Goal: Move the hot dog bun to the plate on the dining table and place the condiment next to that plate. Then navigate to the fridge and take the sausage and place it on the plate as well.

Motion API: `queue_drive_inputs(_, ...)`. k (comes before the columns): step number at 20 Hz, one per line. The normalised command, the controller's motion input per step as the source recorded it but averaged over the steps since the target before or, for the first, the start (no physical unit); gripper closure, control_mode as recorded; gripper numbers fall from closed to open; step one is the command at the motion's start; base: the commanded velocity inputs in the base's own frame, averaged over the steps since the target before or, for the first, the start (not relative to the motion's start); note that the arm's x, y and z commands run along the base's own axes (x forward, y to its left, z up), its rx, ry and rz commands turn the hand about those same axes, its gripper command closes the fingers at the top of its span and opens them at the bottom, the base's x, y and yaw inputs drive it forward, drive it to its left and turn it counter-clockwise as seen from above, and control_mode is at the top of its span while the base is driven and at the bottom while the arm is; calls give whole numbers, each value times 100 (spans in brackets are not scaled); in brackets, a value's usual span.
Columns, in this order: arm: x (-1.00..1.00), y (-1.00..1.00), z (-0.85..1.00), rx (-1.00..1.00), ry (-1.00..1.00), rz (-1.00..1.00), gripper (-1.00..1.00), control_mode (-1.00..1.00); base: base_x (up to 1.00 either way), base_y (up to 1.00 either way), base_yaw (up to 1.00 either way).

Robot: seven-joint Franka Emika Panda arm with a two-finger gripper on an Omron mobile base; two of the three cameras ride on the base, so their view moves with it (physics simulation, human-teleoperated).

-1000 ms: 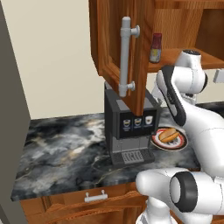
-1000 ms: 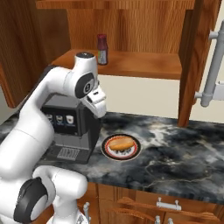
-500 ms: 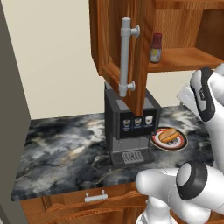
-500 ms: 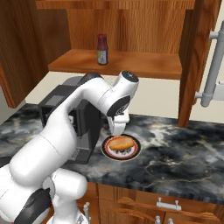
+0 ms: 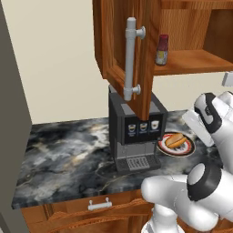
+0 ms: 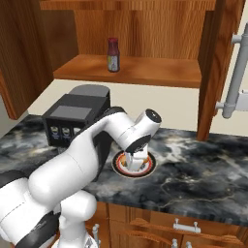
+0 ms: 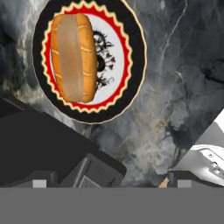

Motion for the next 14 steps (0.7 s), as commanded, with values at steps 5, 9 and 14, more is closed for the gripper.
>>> queue_drive_inputs(5, 45, 0, -41, -2, 0, 2, -100, -100, 0, 0, 0)
queue_drive_inputs(9, 44, -6, -26, 0, 0, 5, -100, -100, 0, 0, 0)
queue_drive_inputs(14, 38, -17, -26, 0, 0, 5, -100, -100, 0, 0, 0)
